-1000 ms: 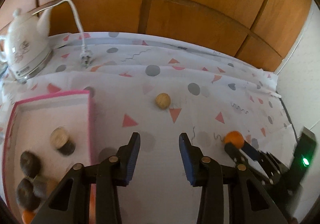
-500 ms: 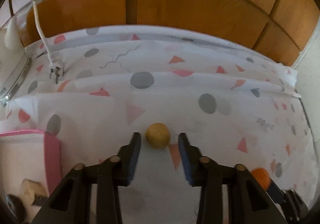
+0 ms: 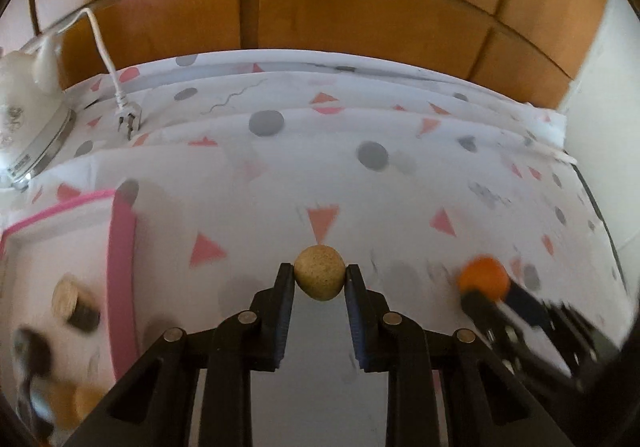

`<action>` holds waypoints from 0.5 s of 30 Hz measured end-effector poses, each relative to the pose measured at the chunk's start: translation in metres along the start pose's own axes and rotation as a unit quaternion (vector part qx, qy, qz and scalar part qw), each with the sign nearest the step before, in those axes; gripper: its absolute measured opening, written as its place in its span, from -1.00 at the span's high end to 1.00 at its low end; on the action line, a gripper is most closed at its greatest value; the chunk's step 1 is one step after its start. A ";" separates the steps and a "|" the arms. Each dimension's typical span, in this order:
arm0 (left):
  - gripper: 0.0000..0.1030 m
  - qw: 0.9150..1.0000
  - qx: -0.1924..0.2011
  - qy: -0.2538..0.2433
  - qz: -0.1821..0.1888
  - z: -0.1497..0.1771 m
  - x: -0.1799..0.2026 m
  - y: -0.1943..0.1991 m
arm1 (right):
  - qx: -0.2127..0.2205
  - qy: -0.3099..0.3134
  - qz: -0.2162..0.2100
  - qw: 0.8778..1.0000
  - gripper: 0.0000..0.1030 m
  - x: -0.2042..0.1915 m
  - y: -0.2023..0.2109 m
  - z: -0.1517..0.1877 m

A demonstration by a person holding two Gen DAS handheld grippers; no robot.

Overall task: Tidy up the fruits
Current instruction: 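Carry the tan ball with the left while the right carries the orange toward the tray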

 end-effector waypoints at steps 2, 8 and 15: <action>0.50 1.000 -0.003 0.002 0.009 0.016 0.008 0.010 | 0.002 0.005 0.003 1.000 0.27 0.002 0.004 0.001; 0.50 1.000 -0.006 0.003 0.012 0.065 0.018 0.032 | 0.003 0.016 0.004 1.000 0.28 0.007 0.021 0.013; 0.49 0.998 0.023 -0.051 -0.006 0.101 0.022 0.037 | 0.008 0.037 0.014 0.999 0.28 0.010 0.035 0.036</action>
Point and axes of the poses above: each gripper's, at about its wrist camera, not at the fingertips, and y roughly against the way its jaws point, x to its right, z to its underside, the point moved 9 cm from there along -y, roughly the way its jaws point, and after that the axes turned 12 degrees about z, right-handed, at the moved point
